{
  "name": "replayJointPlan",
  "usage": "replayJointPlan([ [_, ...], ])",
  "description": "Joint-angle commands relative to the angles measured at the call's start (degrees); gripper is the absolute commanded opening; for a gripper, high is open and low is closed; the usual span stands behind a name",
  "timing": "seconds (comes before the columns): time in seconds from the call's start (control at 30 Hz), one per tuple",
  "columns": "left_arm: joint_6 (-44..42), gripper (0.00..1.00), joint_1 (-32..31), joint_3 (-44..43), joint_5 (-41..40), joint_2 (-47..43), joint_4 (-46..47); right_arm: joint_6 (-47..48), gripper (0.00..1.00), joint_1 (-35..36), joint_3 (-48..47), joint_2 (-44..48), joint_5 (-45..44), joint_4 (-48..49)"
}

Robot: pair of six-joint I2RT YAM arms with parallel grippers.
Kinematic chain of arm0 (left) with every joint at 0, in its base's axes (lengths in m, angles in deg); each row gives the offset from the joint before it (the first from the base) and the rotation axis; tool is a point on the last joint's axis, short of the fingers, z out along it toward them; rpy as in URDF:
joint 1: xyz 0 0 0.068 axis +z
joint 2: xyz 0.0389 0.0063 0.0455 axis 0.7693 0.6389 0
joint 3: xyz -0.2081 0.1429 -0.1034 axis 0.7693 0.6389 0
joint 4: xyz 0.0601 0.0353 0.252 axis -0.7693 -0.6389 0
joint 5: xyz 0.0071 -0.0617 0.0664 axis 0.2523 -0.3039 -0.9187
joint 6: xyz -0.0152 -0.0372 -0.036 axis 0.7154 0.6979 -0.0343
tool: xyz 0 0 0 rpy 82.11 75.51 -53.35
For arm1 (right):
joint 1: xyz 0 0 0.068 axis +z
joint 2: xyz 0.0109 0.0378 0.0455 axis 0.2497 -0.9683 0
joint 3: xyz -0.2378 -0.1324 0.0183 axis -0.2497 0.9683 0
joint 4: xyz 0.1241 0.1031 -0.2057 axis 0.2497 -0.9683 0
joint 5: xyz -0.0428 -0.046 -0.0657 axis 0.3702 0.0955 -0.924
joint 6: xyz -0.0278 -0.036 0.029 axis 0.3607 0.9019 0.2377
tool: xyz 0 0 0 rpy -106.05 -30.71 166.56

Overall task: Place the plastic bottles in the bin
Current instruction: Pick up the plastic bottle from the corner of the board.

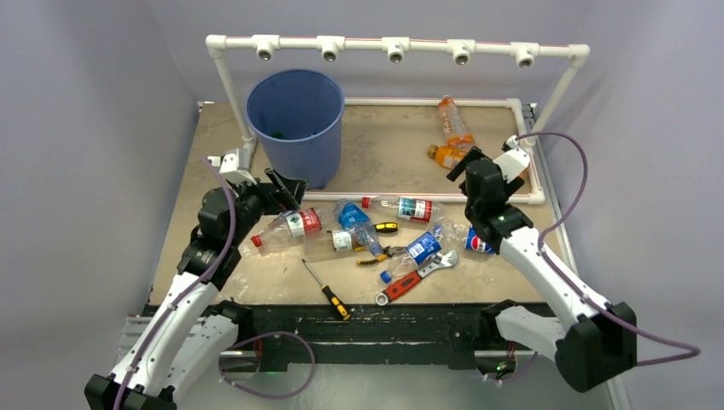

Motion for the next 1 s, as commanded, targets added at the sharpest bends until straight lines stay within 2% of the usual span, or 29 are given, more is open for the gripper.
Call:
replayJointPlan([
  [0.0, 3.04, 0.94, 0.41, 1.93, 3.29, -1.13, 4.98, -0.08, 0.97, -6.48, -3.25, -6.72, -0.69, 3.79],
  [0.2, 3.19, 0.94, 0.57, 1.67, 4.57, -0.58, 3.14, -0.72, 0.93, -17.5, -1.64, -13.75, 3.39, 9.4],
  [0.4, 2.33, 0.94, 0.48, 1.1, 4.4, -1.04, 2.2, 3.13, 0.93, -21.85, -3.46, -21.86, 3.19, 13.19],
  [0.67, 1.65, 0.94, 0.14, 0.4, 3.95, -0.81, 1.04, 3.81, 0.95, -27.54, -8.59, -36.31, 5.85, 15.72],
  [0.97, 2.59, 0.94, 0.15, 0.83, 6.38, 0.33, 2.26, 9.87, 0.88, -30.54, -13.03, -42.31, 8.25, 19.47],
])
